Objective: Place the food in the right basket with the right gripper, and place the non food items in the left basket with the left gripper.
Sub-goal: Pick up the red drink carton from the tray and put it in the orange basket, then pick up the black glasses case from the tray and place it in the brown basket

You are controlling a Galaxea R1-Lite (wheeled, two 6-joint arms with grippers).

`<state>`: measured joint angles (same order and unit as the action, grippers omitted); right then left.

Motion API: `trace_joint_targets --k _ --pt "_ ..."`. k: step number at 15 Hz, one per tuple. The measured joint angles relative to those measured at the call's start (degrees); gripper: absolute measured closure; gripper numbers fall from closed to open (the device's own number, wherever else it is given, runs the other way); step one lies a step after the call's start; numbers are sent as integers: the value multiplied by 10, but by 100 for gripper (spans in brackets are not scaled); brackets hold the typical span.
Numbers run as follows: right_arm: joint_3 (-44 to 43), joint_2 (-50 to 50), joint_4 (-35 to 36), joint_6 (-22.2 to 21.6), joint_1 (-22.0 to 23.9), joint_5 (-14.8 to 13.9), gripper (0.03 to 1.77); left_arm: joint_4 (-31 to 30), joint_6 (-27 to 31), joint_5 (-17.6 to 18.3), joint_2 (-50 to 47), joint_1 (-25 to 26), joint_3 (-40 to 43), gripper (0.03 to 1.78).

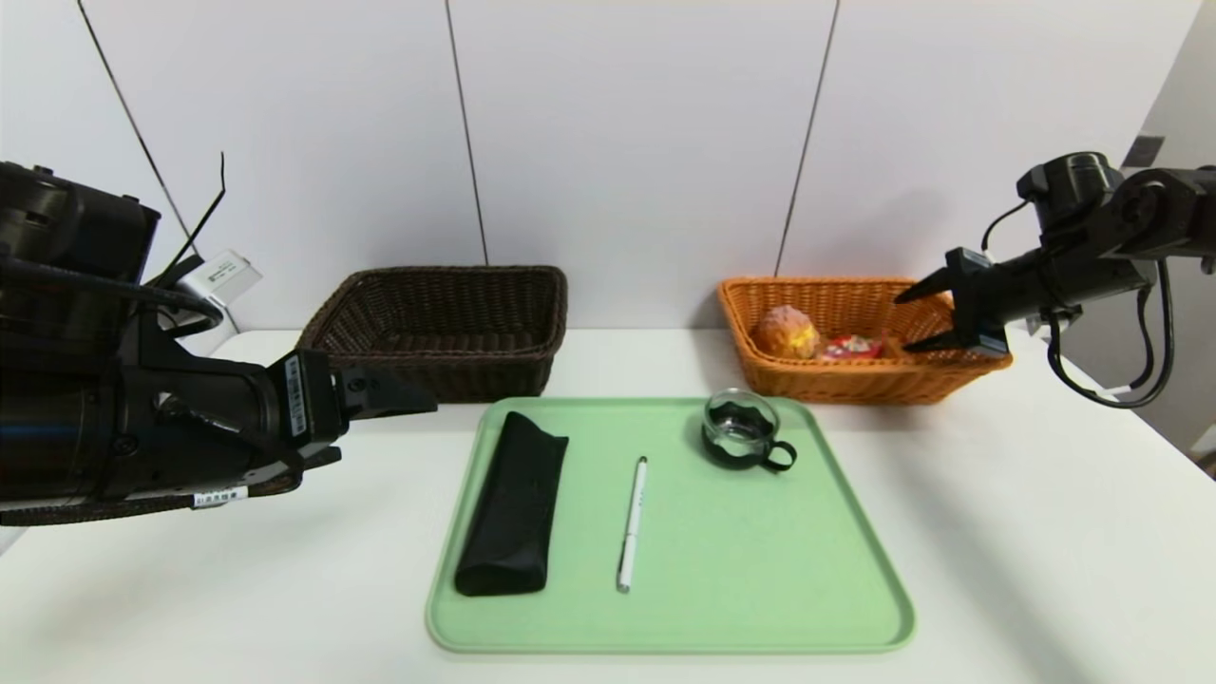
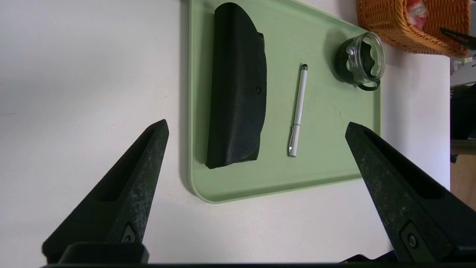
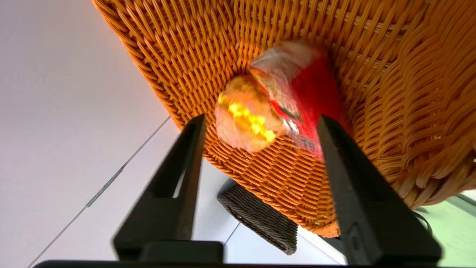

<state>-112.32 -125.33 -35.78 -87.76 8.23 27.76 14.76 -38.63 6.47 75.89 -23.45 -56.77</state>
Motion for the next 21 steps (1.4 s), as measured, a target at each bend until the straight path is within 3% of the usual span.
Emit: trace_joint_targets --k 6,9,12,14,17,21 --pt "0 66 -5 1 -7 5 39 -9 1 -5 -2 0 -2 12" --pt "0 140 -4 6 -31 20 29 -40 2 -3 -3 0 -4 12" --pt "0 219 -7 42 -70 22 23 -40 16 -5 -6 -1 -5 12" --pt "0 261 -7 98 -90 20 20 -40 36 -5 -9 -2 -3 12" --pt "4 307 -7 224 -109 0 16 -40 56 -5 -13 -2 -1 12" --pt "9 327 -10 441 -131 -85 13 -42 89 -7 -12 -4 -6 12"
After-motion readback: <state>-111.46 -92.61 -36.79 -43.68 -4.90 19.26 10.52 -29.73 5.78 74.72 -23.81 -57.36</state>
